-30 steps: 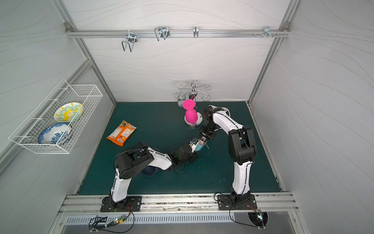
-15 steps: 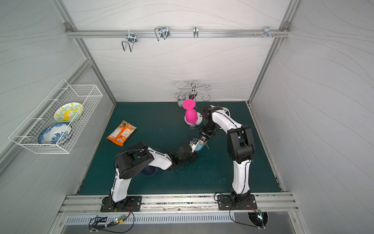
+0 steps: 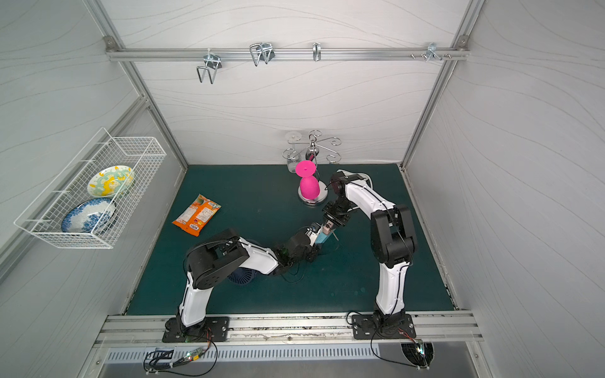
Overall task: Unplug the desk fan from the power strip
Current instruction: Remove the plug from the socket.
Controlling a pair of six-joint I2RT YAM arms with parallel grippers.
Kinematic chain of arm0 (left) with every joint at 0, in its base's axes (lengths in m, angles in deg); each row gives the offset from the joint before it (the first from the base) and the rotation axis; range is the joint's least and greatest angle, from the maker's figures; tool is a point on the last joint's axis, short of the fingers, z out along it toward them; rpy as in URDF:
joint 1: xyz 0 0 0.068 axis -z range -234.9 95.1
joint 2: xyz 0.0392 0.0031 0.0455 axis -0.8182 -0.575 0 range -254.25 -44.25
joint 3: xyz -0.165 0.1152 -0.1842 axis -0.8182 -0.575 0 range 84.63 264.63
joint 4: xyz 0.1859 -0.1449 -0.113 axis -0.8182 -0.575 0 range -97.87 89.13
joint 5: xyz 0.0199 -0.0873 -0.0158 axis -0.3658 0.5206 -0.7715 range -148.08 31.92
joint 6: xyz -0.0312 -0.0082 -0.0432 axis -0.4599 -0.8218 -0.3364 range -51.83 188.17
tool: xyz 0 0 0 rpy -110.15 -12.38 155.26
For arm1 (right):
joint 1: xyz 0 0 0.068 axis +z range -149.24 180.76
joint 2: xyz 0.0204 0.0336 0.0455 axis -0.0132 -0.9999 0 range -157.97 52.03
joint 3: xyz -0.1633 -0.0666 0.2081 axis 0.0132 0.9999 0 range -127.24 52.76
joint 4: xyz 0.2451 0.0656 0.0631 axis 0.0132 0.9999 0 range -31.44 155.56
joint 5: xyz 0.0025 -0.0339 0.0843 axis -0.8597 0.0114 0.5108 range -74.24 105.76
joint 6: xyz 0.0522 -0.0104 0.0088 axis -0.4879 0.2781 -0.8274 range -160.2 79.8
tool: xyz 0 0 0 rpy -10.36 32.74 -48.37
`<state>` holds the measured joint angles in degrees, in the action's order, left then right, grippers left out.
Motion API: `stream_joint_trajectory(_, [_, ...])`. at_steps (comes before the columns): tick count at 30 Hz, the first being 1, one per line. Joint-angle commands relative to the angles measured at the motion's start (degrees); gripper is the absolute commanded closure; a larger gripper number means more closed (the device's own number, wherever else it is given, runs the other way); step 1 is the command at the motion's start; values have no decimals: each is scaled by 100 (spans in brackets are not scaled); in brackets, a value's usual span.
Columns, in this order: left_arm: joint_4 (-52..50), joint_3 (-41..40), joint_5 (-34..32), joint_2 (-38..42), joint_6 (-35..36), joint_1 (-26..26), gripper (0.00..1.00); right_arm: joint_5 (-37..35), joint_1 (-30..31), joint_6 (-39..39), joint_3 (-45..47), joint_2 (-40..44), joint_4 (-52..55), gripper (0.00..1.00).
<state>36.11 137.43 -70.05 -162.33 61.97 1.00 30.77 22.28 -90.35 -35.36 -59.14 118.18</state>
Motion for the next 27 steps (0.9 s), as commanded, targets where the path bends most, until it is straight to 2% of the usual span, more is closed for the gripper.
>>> stream_joint_trajectory(1, [-293,55,257,-184,-68,-32,61,-136,-8,28,255,105,16,85])
stream_joint_trajectory(13, [-261,76,367,-244,-91,-22,61,-268,185,38,-669,-491,503,85])
stream_joint_trajectory(27, [-218,-9,339,-203,-66,-26,61,-204,99,-48,-677,-490,401,85])
